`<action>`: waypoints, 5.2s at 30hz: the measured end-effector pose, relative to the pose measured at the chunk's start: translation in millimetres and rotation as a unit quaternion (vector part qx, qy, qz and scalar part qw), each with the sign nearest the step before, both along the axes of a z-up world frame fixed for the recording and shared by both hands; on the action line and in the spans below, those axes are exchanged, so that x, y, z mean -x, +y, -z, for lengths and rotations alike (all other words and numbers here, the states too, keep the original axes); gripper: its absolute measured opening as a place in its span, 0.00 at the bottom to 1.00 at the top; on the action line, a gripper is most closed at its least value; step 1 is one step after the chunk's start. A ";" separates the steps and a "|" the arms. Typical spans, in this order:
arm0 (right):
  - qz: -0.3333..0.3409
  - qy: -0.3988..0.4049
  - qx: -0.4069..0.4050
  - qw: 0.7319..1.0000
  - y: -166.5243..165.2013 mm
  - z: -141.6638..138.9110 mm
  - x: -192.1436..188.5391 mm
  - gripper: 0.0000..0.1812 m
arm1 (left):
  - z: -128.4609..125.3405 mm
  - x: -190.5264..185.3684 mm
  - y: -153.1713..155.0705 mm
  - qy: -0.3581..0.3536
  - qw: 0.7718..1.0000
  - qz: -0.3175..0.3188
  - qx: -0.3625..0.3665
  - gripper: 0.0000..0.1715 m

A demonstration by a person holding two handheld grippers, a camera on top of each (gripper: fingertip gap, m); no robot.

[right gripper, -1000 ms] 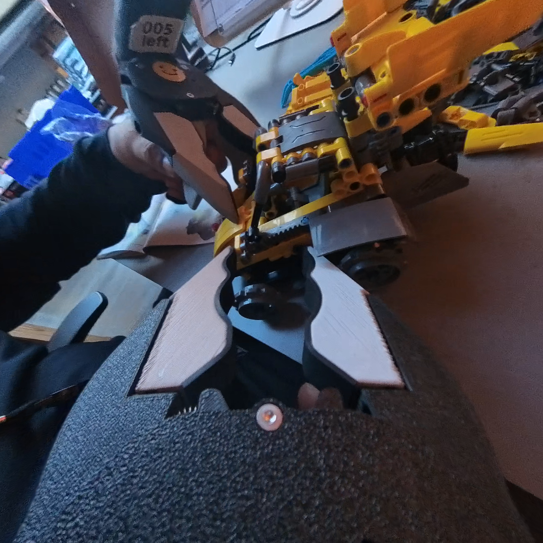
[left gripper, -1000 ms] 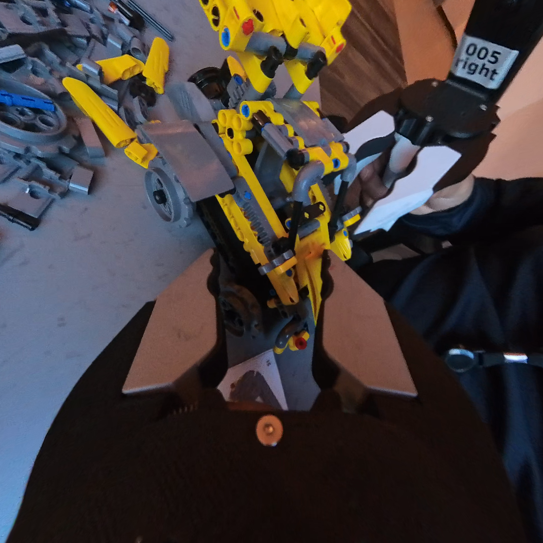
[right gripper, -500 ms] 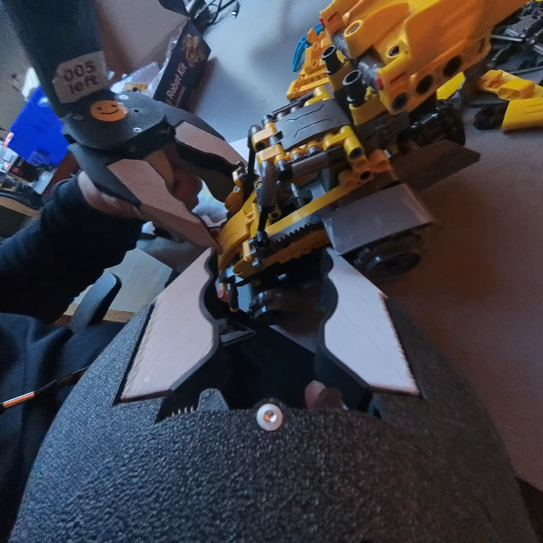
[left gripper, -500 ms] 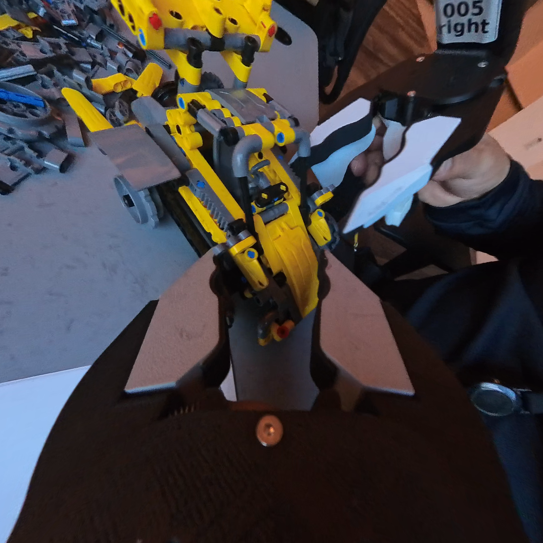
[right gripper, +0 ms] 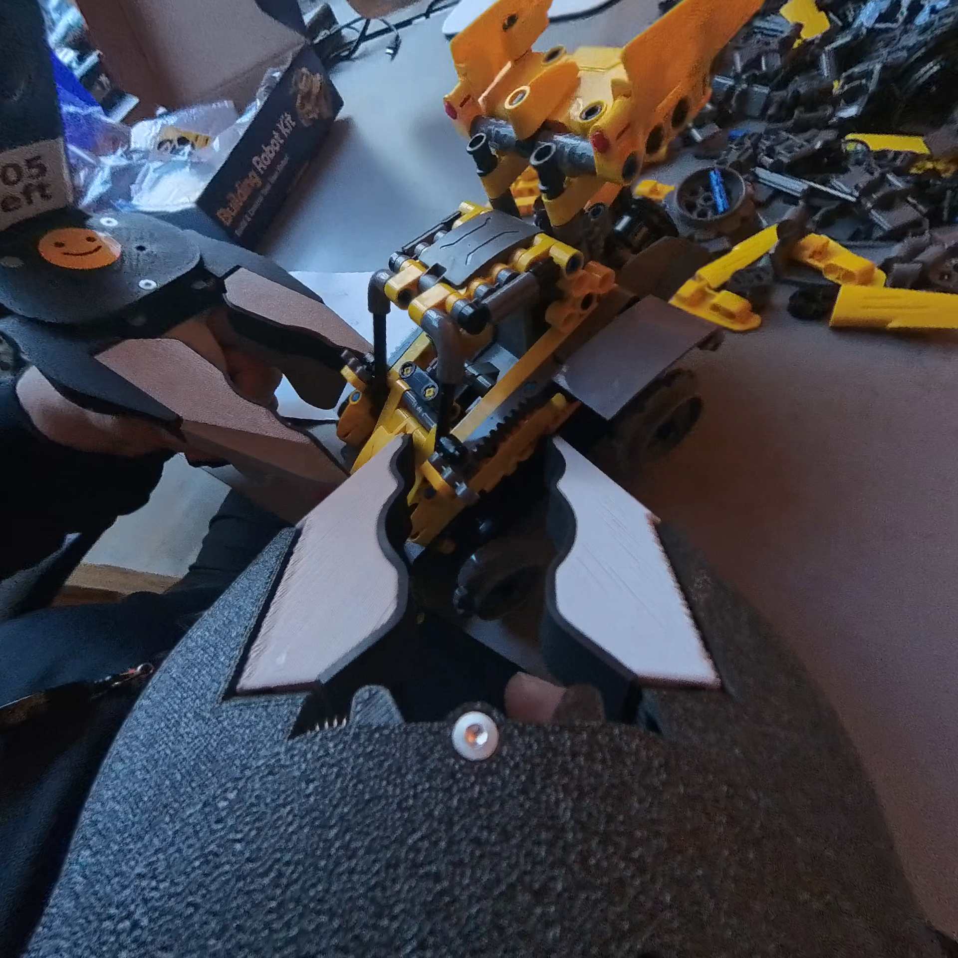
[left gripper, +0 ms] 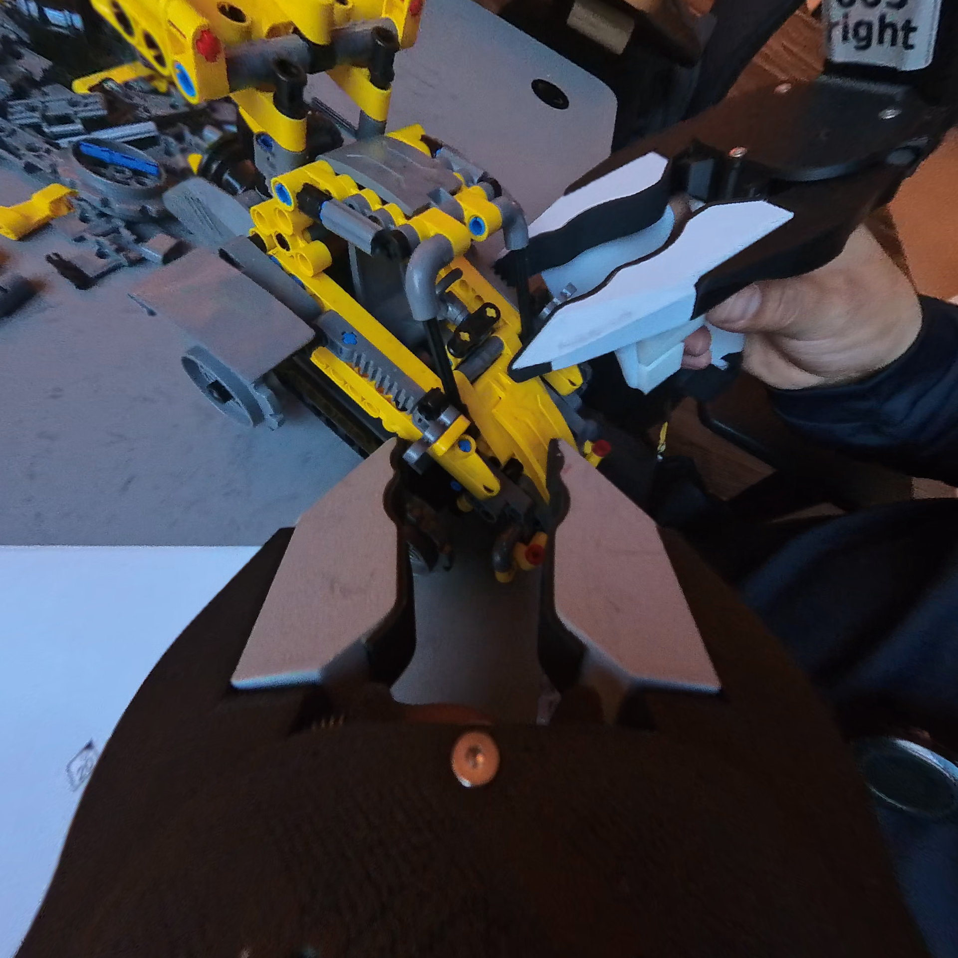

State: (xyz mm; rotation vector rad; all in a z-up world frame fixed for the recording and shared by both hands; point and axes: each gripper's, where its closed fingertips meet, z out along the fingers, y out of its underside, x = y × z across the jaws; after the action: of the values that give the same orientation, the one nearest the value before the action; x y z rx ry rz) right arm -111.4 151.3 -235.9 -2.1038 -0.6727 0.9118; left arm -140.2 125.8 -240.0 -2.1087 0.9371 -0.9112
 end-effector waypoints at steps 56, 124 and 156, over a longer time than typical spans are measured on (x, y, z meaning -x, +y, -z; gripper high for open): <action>-0.205 -0.042 -0.037 0.977 64.2 -28.3 180.9 0.17 | -26.6 178.9 63.9 0.062 0.976 -0.205 -0.031 0.32; -0.292 -0.047 -0.406 0.865 5.5 -34.6 209.5 0.12 | -9.9 134.7 -86.4 -0.067 0.970 -0.174 -0.158 0.31; -0.214 -0.071 -0.371 0.901 44.1 -33.4 144.8 0.12 | 3.6 130.0 -92.2 -0.063 0.979 -0.147 -0.126 0.28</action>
State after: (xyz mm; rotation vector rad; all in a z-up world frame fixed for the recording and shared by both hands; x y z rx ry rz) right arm -256.2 195.4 -202.5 -1.3576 -1.3521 0.5778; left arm -270.2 33.6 -243.6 -1.8857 0.6194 -0.7227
